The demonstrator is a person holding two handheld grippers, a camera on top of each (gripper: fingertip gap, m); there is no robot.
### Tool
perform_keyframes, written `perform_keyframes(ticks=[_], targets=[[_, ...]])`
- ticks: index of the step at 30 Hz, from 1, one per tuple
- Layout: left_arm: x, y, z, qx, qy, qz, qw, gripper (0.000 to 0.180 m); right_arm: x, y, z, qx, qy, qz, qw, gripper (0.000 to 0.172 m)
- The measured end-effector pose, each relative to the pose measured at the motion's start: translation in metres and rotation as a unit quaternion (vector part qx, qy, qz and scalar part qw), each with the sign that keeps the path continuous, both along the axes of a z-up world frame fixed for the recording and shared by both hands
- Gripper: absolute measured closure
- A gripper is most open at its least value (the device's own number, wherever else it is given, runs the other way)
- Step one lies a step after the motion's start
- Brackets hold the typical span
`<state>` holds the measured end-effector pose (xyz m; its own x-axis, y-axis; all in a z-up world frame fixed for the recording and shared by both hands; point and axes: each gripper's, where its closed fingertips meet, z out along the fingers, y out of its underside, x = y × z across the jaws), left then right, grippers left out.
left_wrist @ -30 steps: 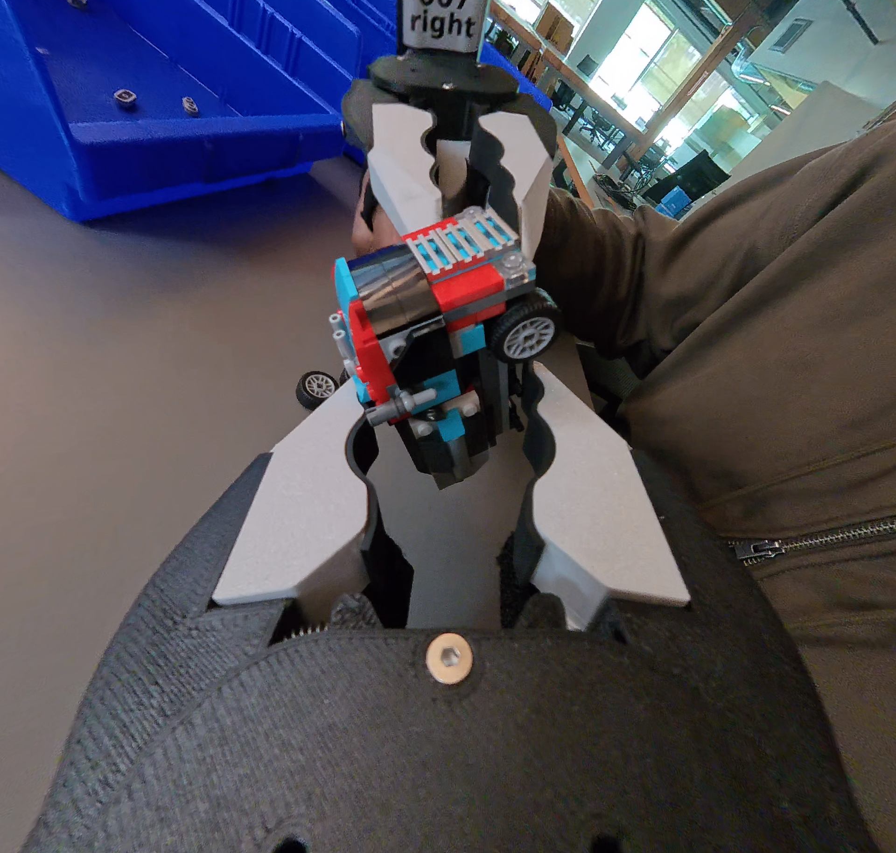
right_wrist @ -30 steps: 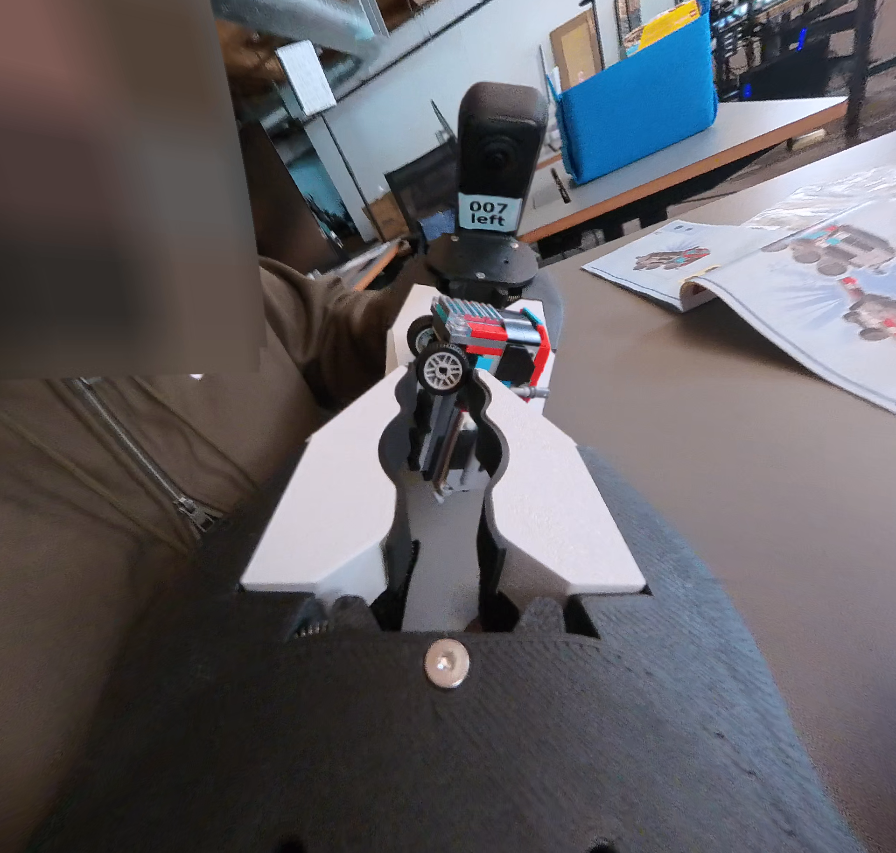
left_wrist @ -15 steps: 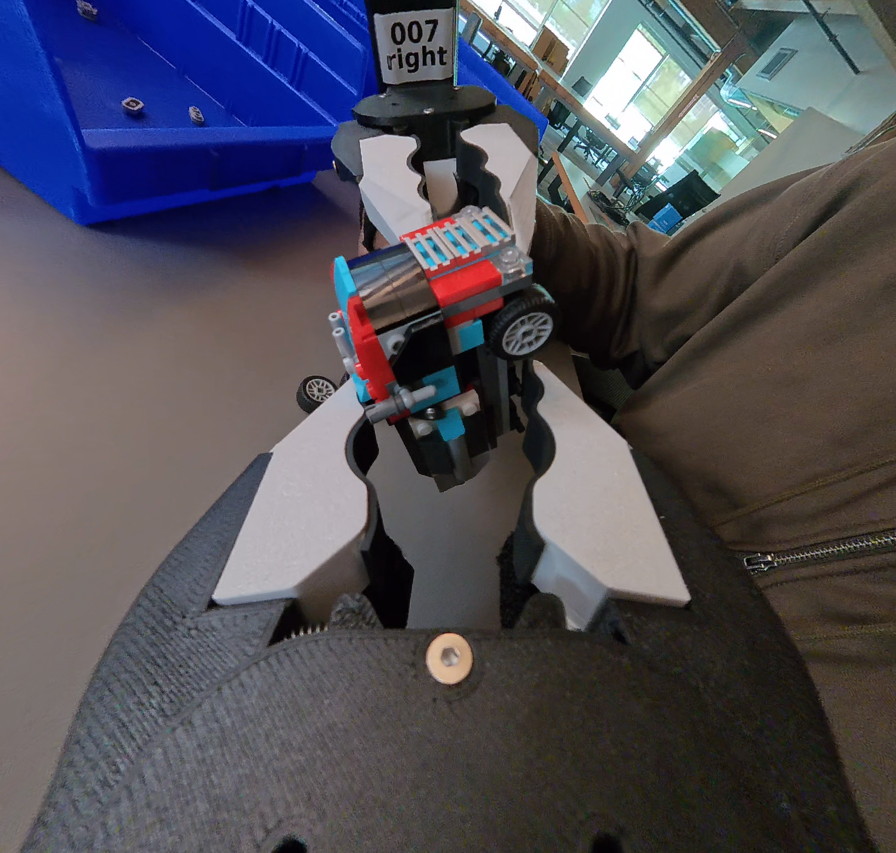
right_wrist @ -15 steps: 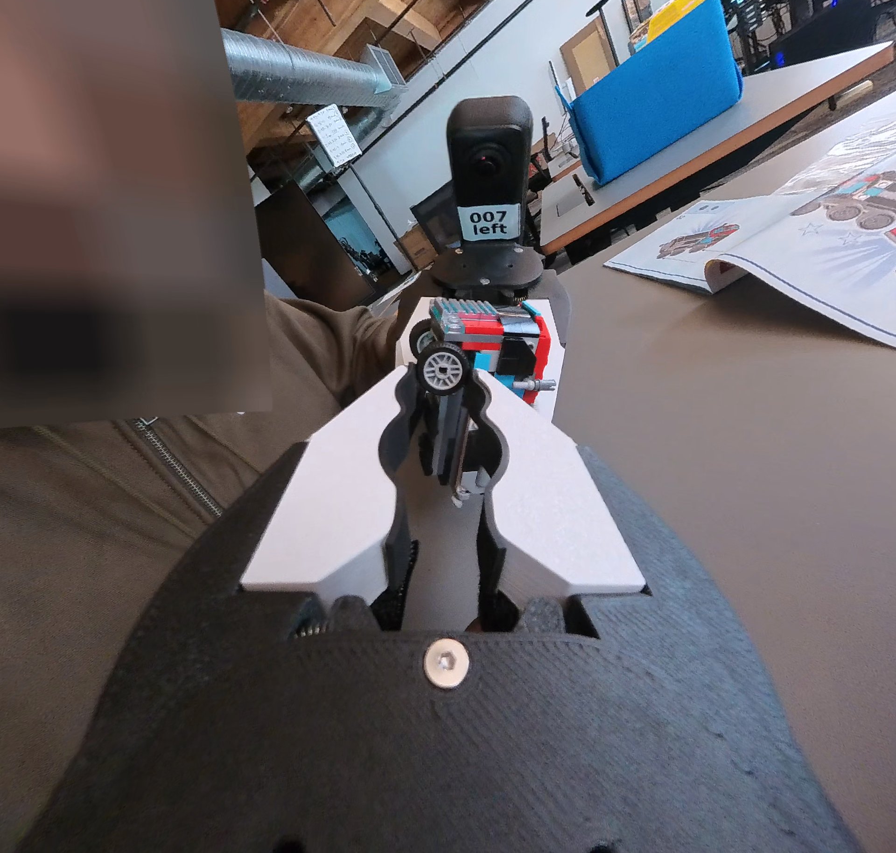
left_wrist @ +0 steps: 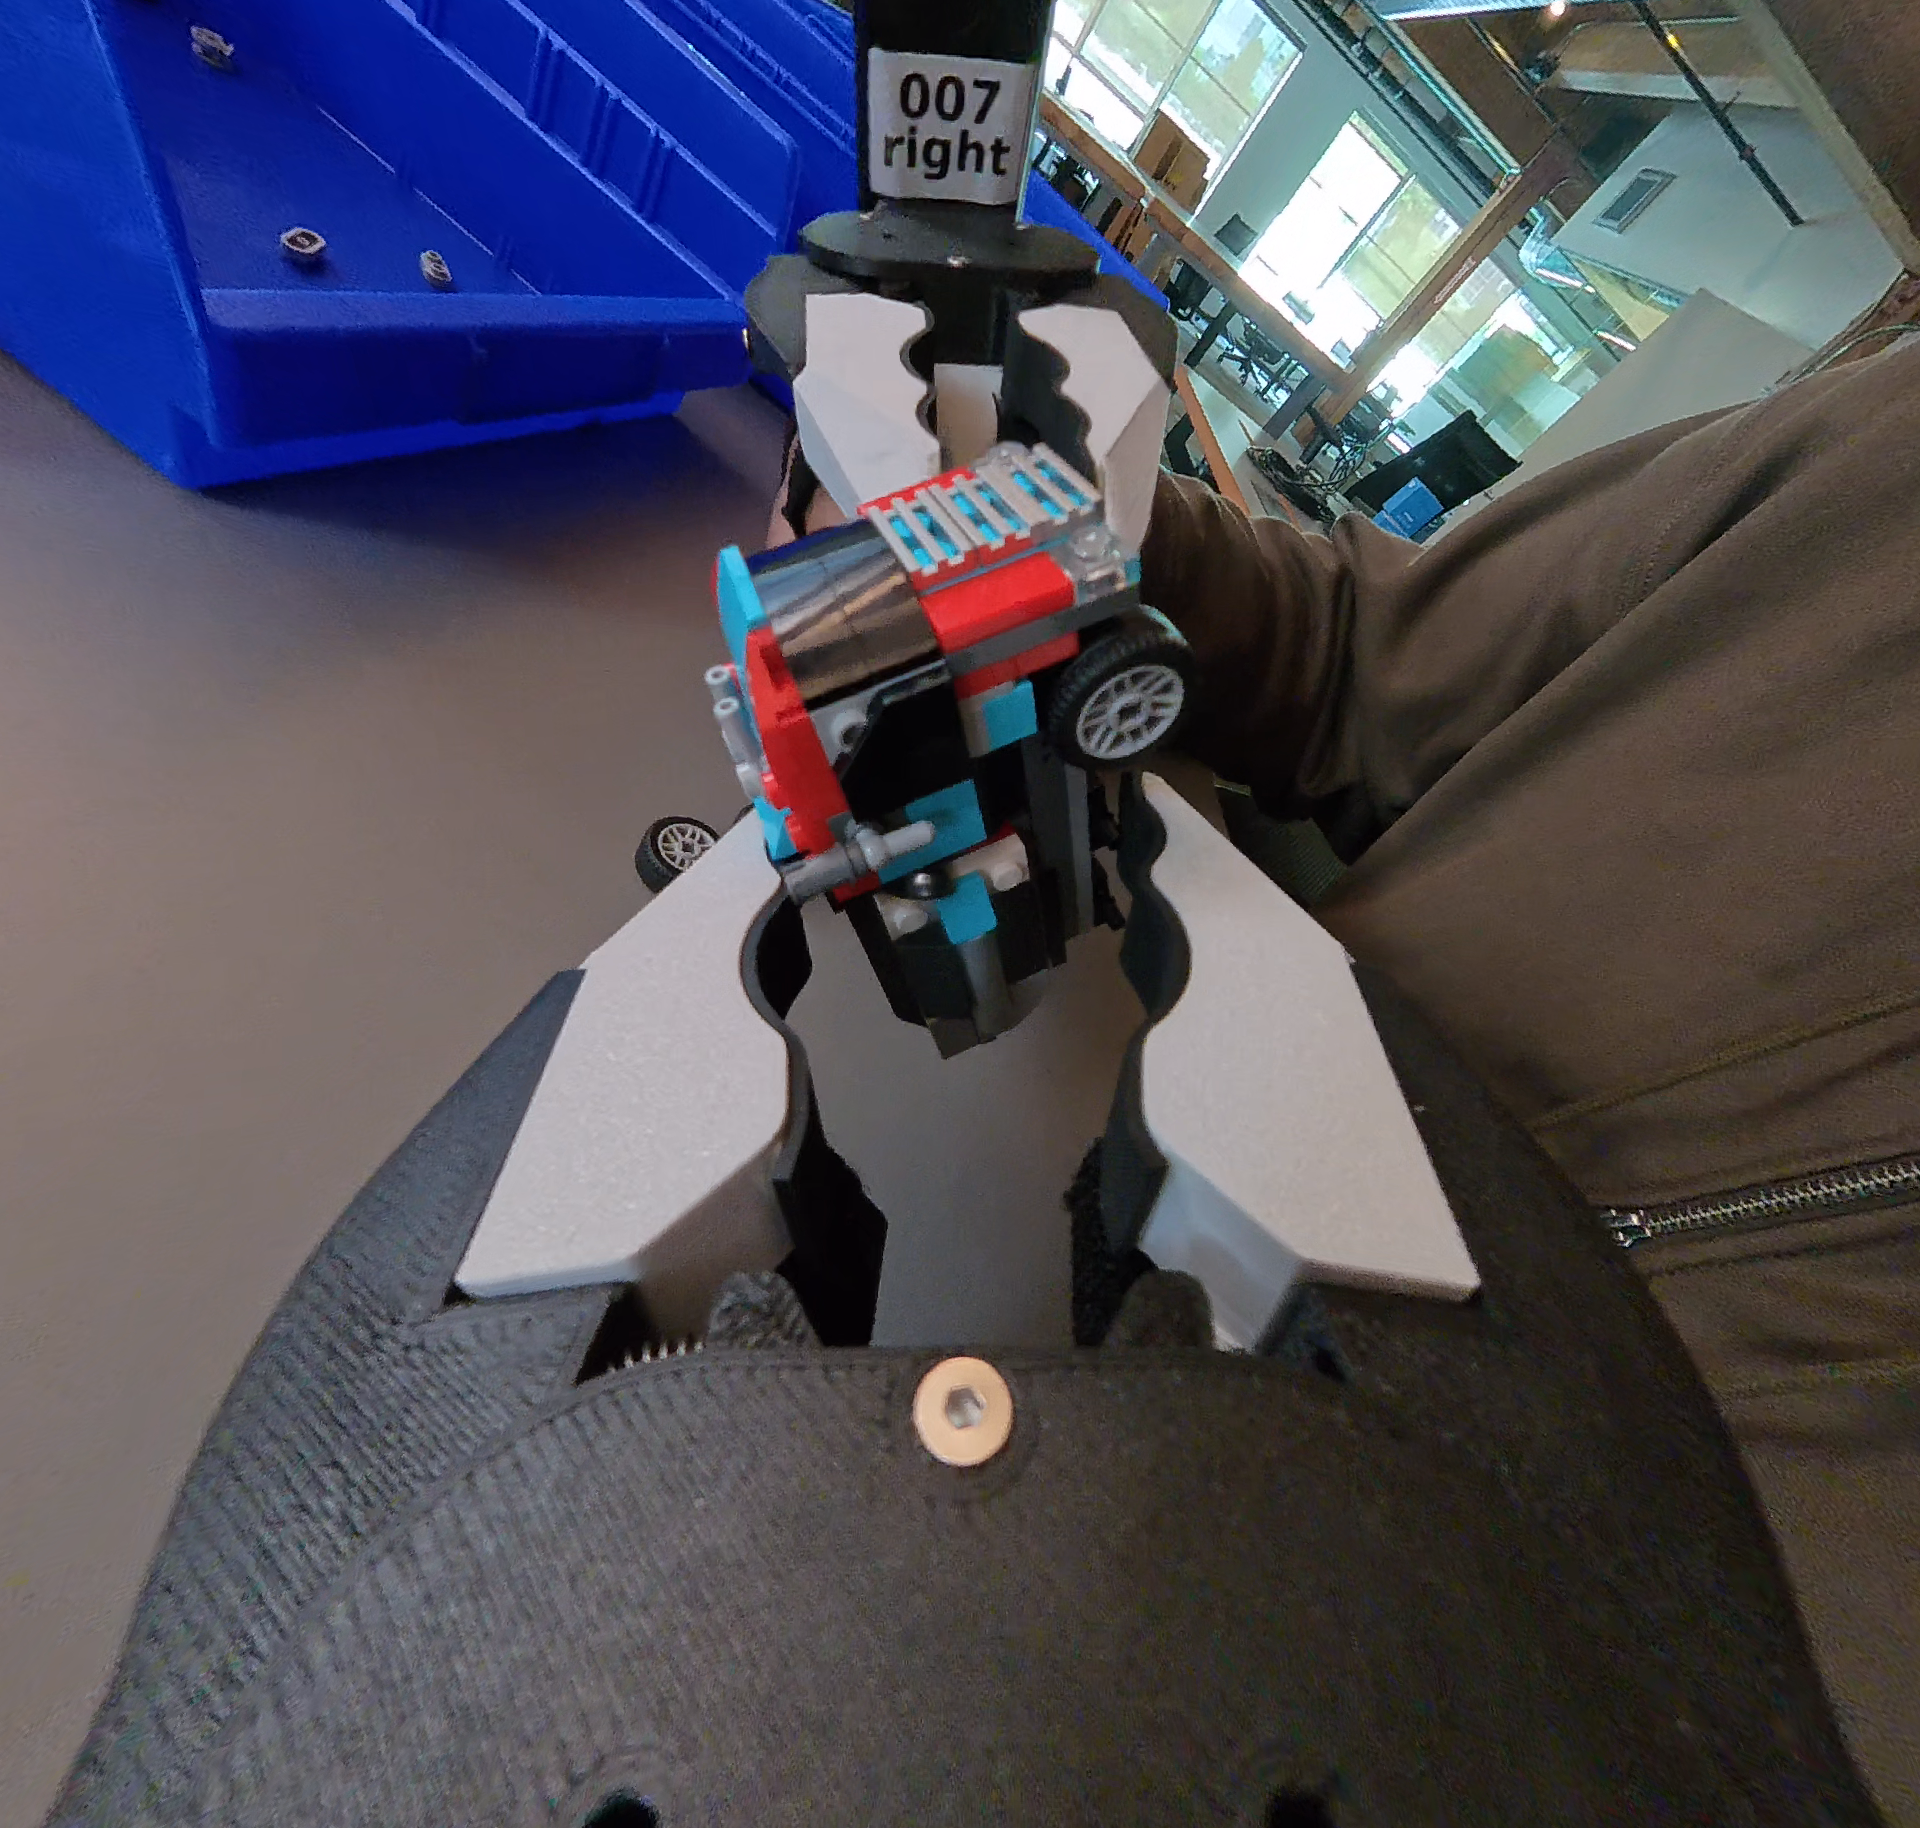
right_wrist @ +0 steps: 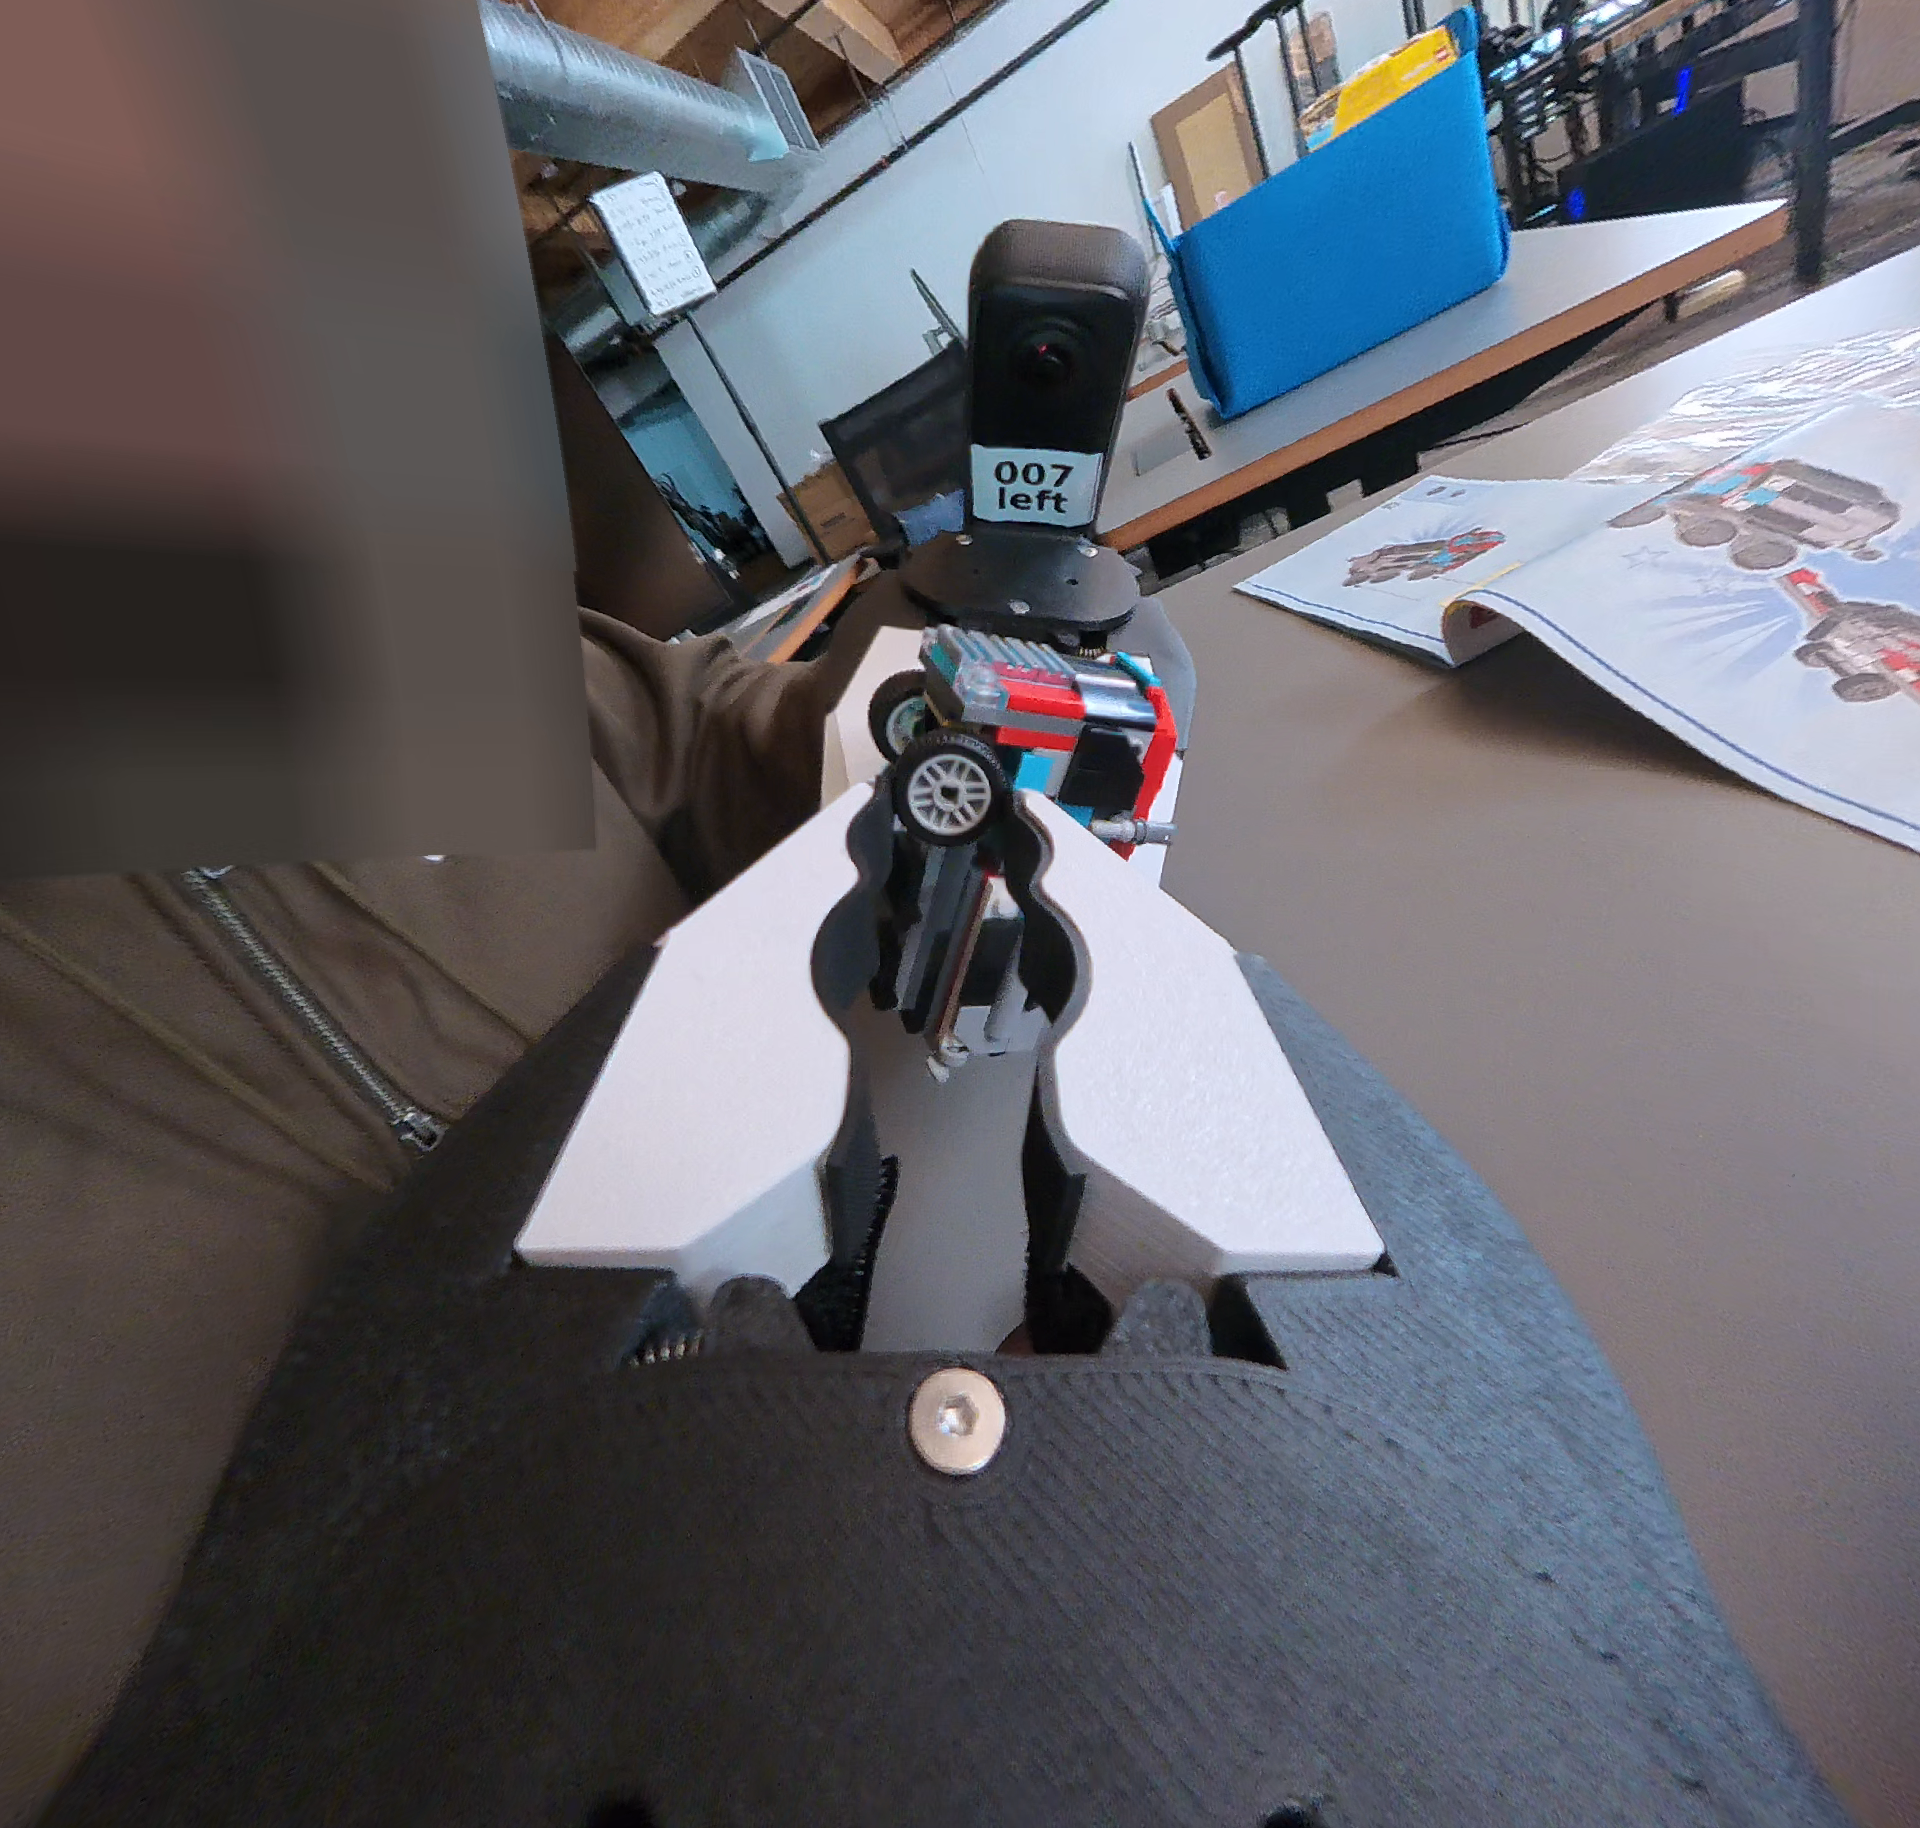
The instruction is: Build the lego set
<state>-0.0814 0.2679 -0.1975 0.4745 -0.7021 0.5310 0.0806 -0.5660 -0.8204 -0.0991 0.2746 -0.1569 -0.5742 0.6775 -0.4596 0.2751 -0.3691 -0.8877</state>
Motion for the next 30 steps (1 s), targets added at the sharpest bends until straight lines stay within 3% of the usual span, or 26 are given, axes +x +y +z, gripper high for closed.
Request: perform_keyframes(ticks=[13,30], targets=[[-0.003,0.004,-0.004,0.008,0.026,0.018,0.999,0.12,-0.002,0.002,-0.003,-0.007,-0.016,-0.011,1.0,0.15],[-0.006,0.014,-0.002,0.068,0.068,0.051,0.994,0.119,-0.002,0.005,-0.001,-0.101,-0.049,0.009,0.994,0.151]])
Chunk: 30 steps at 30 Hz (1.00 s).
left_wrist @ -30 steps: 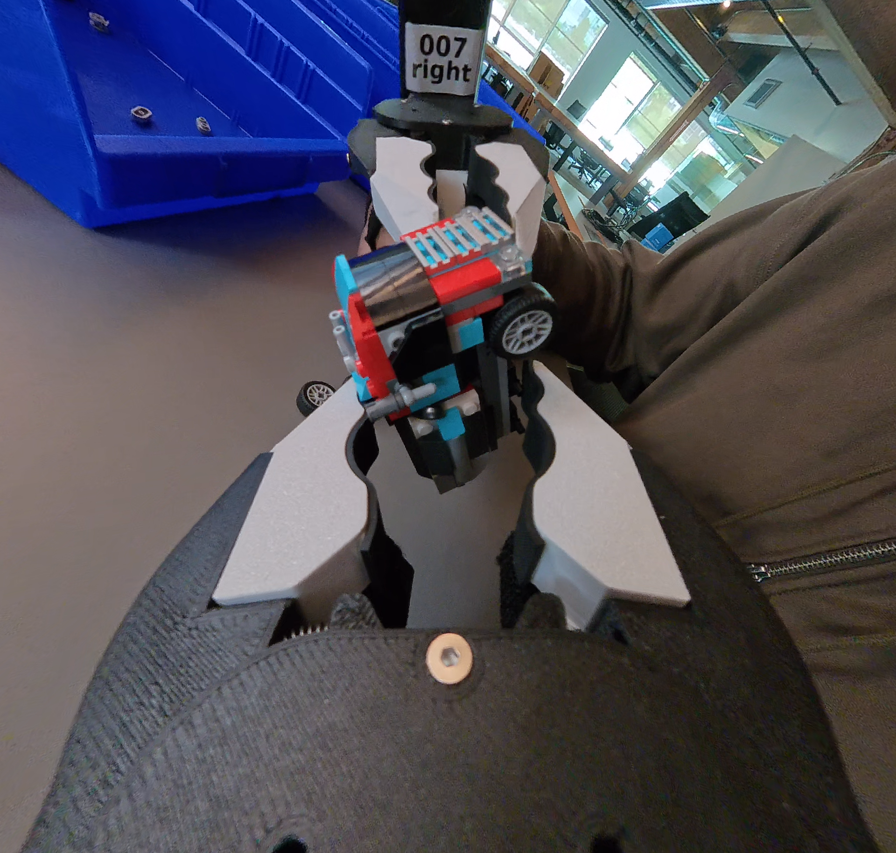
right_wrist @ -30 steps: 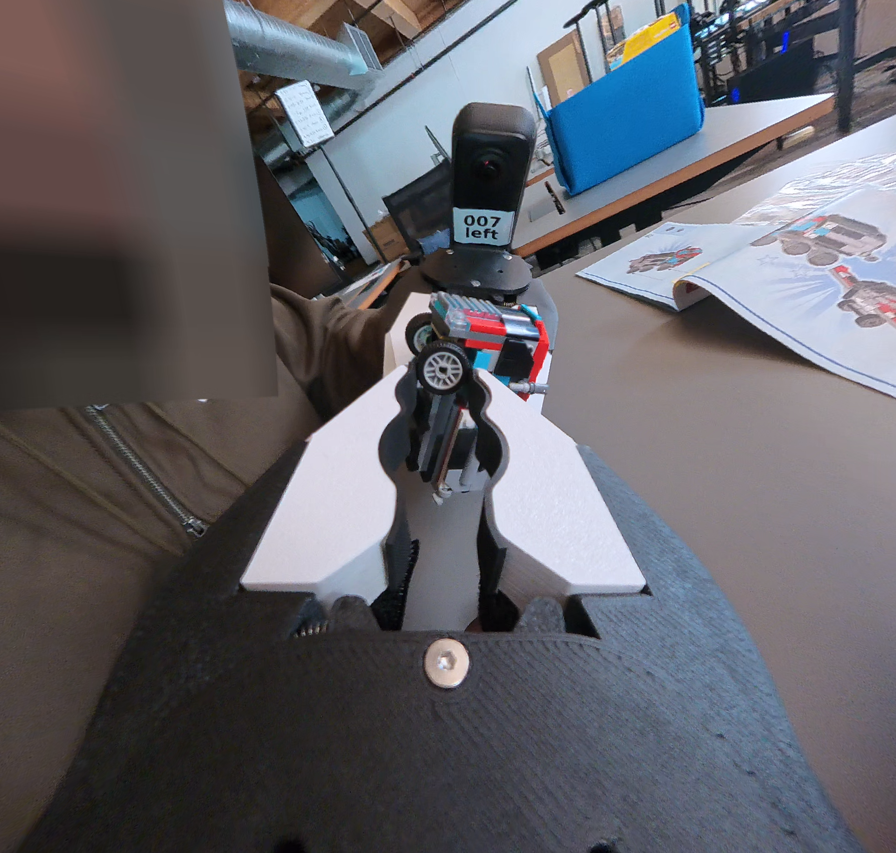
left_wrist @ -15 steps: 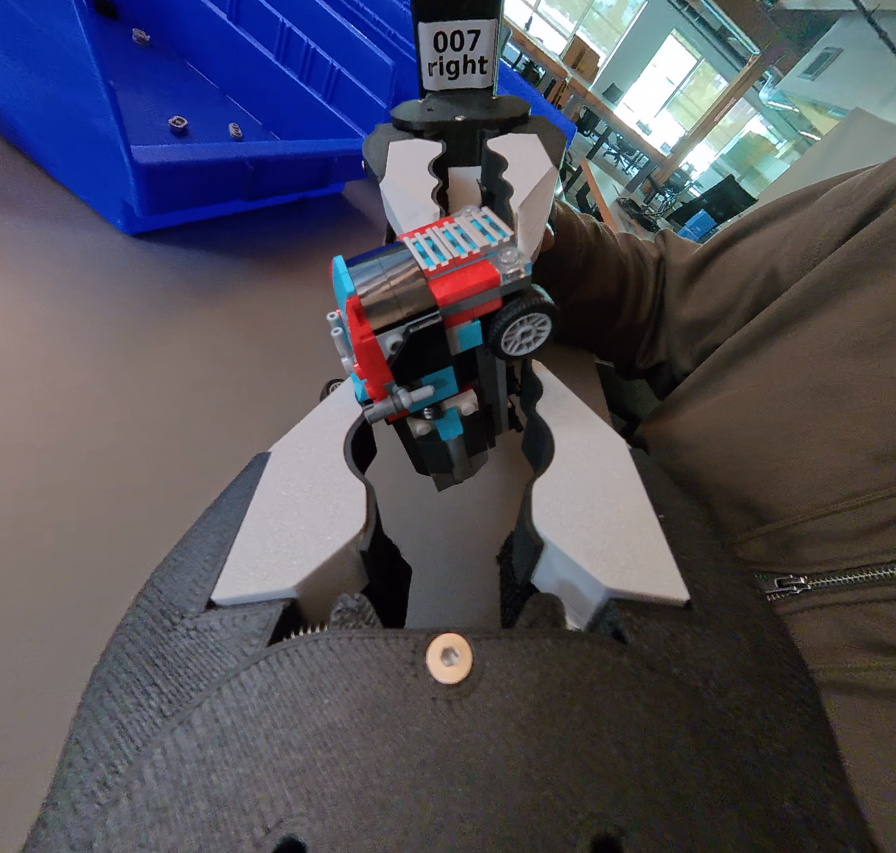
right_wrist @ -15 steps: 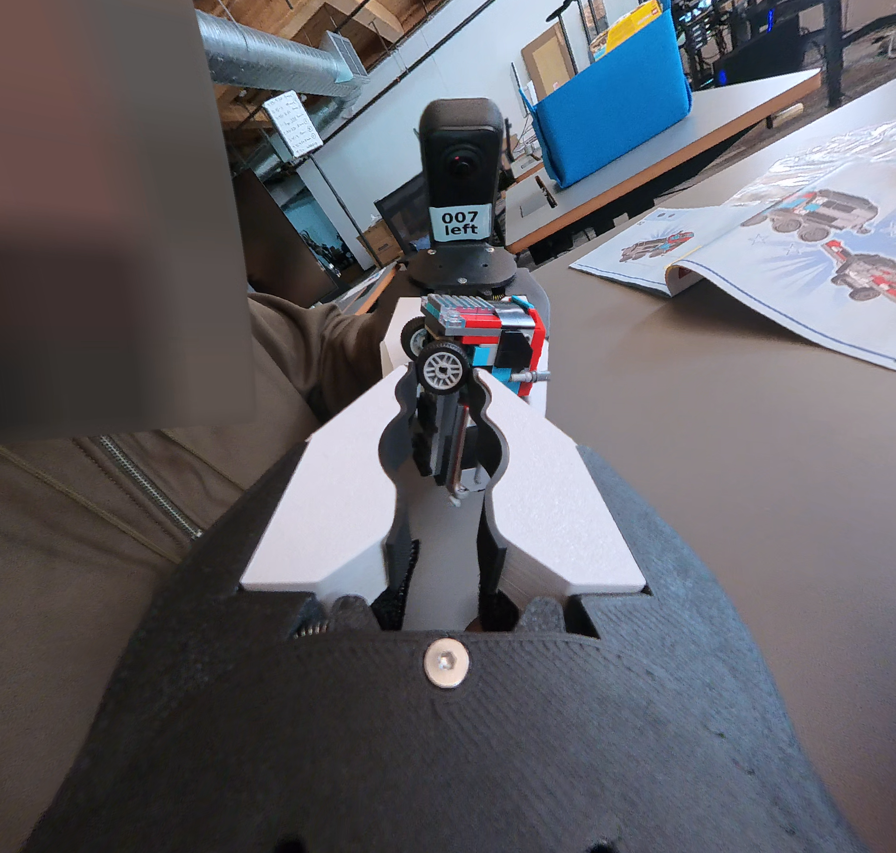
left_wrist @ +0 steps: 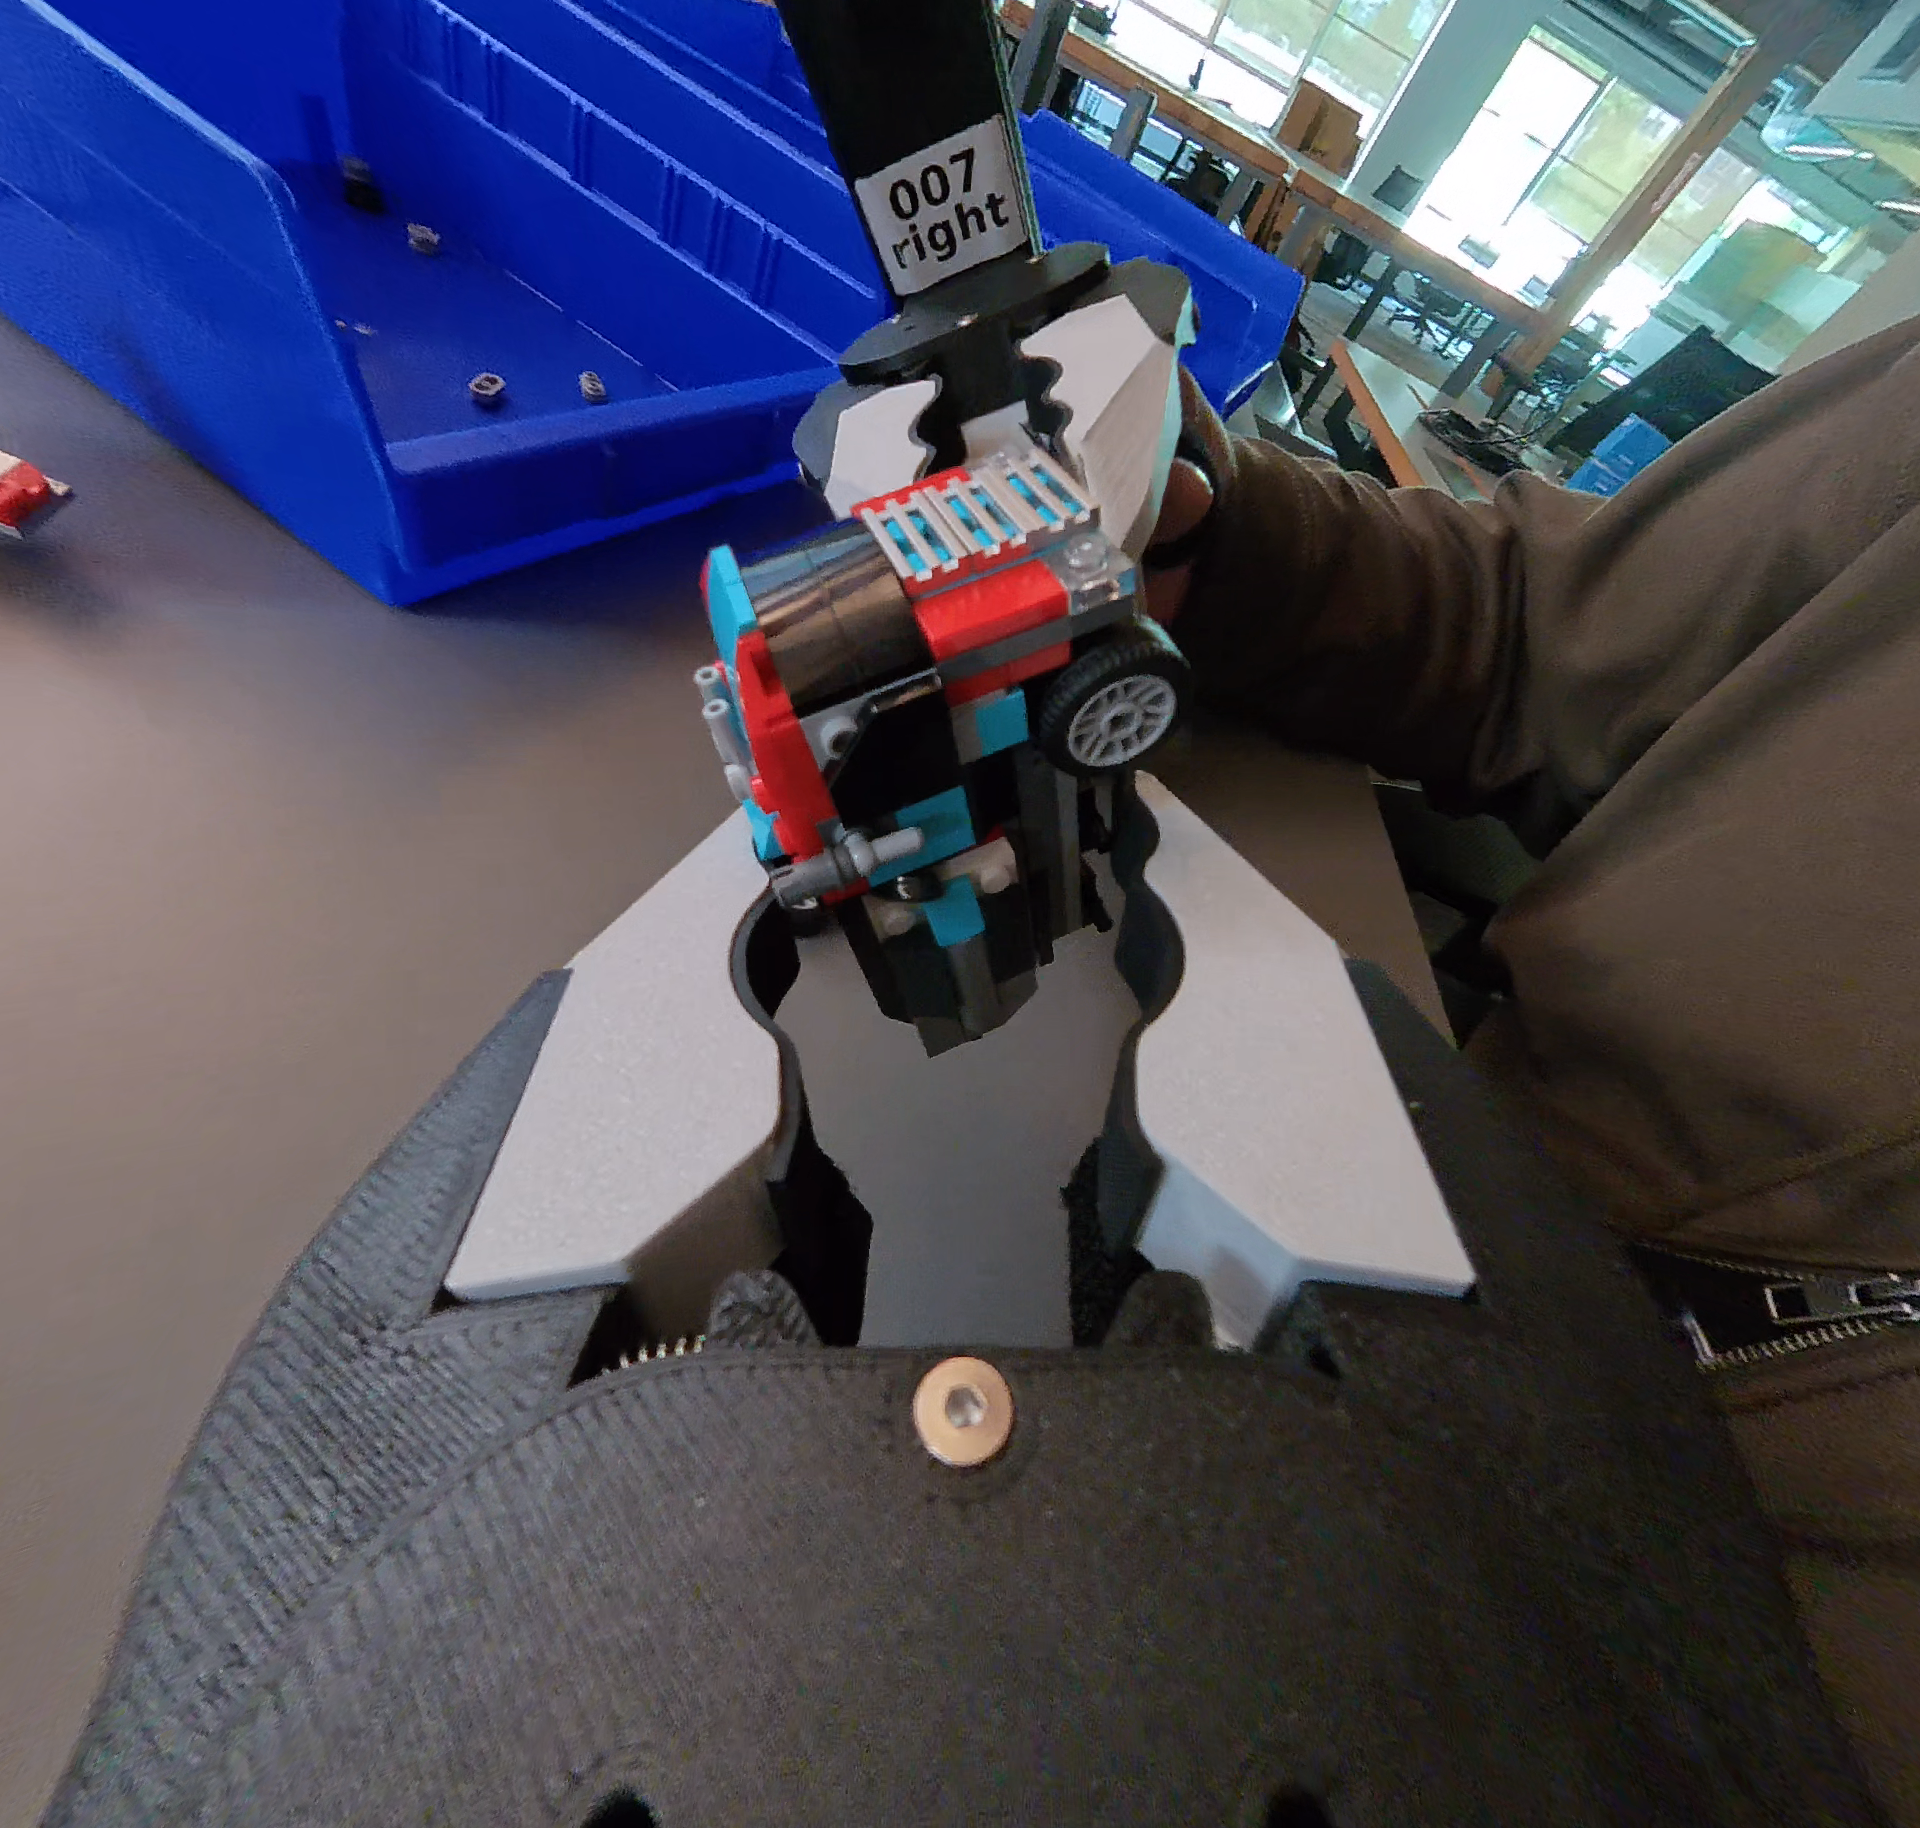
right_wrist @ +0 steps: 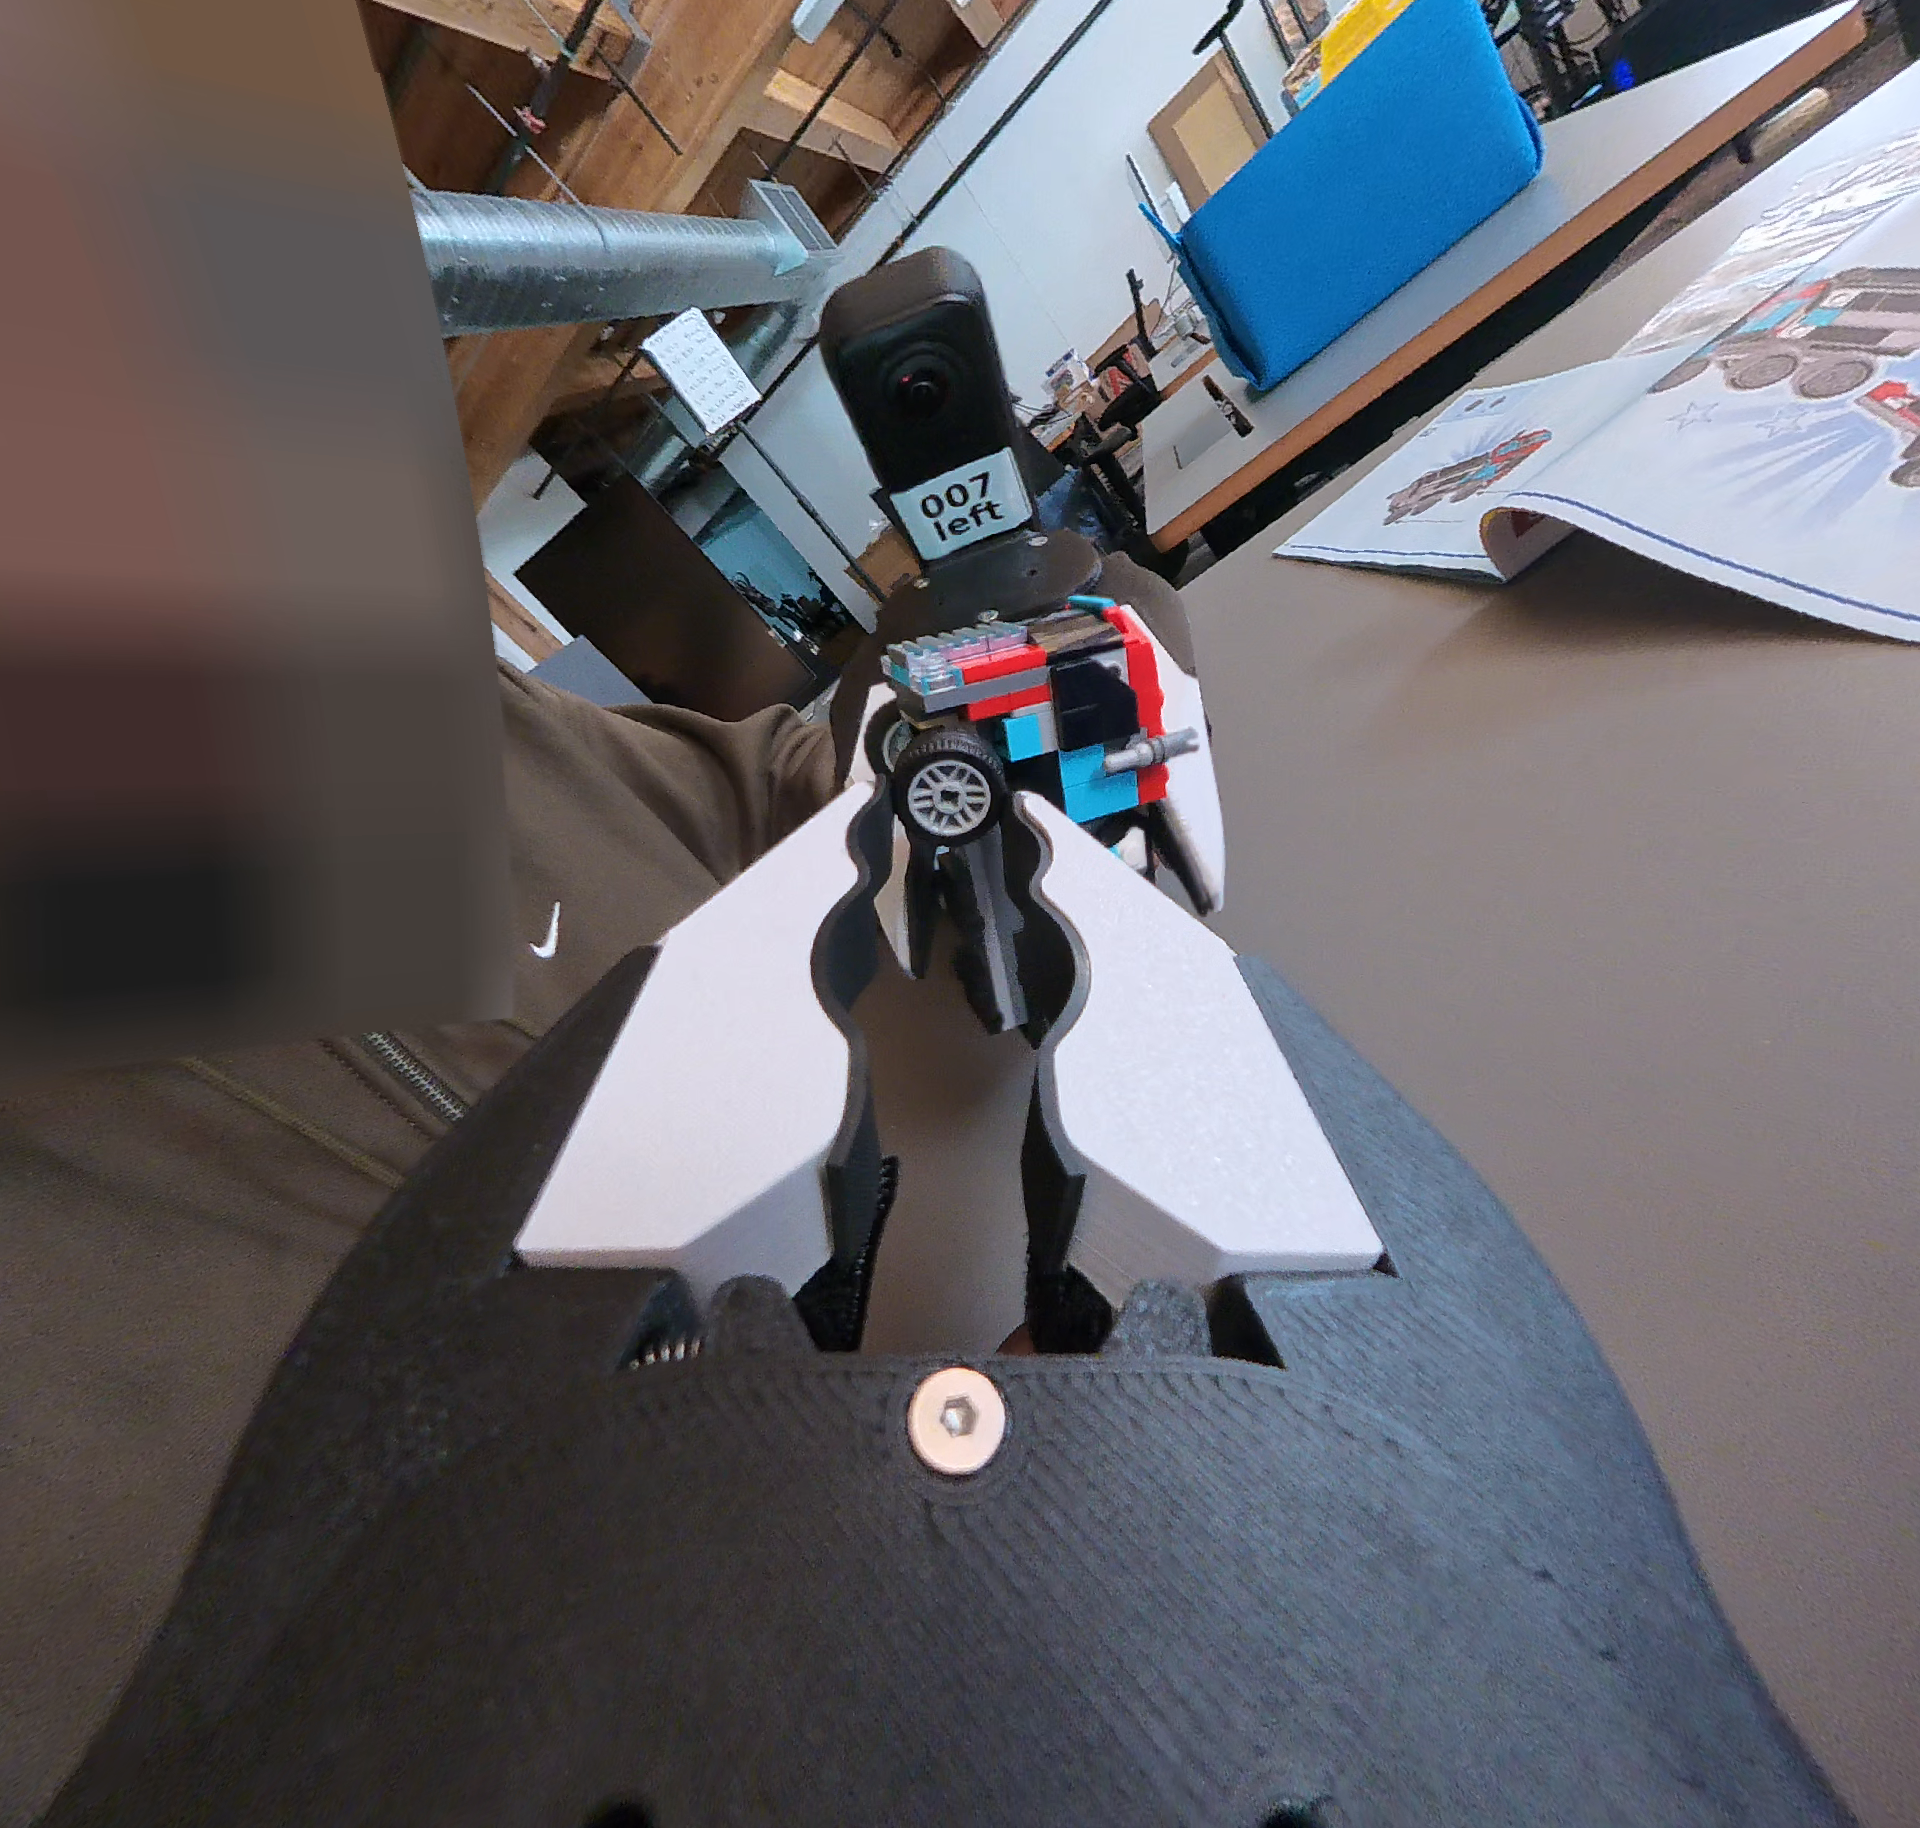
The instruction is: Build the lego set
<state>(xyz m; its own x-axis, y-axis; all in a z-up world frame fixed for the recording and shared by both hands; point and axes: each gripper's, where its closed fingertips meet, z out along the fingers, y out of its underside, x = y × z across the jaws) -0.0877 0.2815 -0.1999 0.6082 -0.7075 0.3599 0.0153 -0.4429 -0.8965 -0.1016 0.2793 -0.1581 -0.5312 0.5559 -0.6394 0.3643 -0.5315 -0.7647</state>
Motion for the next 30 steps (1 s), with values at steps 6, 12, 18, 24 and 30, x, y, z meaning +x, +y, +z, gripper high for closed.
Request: perform_keyframes(ticks=[6,12,18,24,30], targets=[[-0.005,0.006,0.002,0.005,-0.013,0.022,1.0,0.122,-0.003,-0.005,-0.002,0.027,-0.005,-0.008,1.0,0.15],[-0.004,0.008,0.0,0.013,-0.005,0.029,0.999,0.121,-0.004,-0.005,-0.005,0.05,-0.013,-0.013,0.999,0.15],[0.0,0.005,-0.002,0.032,0.022,0.018,0.999,0.122,0.002,-0.013,-0.006,0.035,-0.036,0.025,0.998,0.15],[0.003,-0.001,-0.009,0.012,0.042,0.0,0.999,0.122,0.006,-0.018,-0.015,0.093,-0.043,0.044,0.994,0.15],[0.005,-0.003,-0.019,-0.028,0.046,-0.001,0.999,0.122,0.009,-0.013,-0.024,0.199,-0.035,0.03,0.979,0.151]])
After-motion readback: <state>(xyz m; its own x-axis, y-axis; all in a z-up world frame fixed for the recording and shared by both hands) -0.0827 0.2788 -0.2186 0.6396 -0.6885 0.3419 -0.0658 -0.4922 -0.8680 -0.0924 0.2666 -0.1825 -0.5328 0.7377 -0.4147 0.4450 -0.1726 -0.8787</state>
